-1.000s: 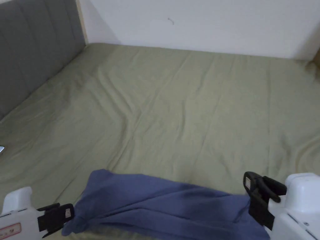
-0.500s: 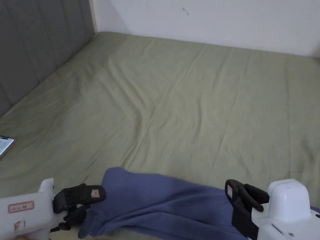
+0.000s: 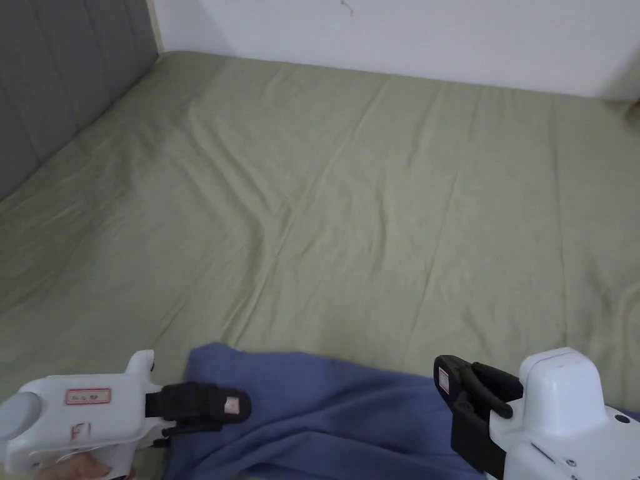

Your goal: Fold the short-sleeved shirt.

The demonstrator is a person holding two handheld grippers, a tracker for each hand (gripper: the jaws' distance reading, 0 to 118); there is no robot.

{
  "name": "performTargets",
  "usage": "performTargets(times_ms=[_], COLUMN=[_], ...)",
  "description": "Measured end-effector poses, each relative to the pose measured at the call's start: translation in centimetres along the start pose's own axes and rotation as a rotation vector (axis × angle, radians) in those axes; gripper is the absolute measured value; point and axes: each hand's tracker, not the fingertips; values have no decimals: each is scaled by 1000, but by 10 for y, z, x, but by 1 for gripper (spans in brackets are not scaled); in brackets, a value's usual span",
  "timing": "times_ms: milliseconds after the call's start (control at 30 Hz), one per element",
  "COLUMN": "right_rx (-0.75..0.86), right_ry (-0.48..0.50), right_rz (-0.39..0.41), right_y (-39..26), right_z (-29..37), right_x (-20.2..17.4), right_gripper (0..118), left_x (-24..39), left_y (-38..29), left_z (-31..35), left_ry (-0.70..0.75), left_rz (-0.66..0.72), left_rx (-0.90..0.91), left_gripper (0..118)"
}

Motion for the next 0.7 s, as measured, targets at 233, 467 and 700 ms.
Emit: performTargets(times_ms=[233, 467, 700], right_rx=[44, 78, 111], right_ry=[-68, -116, -221], right_rz=[-59, -170, -260], right_y=[-7, -20, -33], right_z=[18, 41, 79], right_x=[27, 74, 130], right_gripper=[0, 0, 0], left_x=[39, 157, 233], left_y=[-5, -30, -65], left_z=[10, -29, -167], left_ry=[104, 296, 302], left_rz=[-81, -260, -491], left_rx=[38, 33, -178], left_gripper=[7, 7, 7])
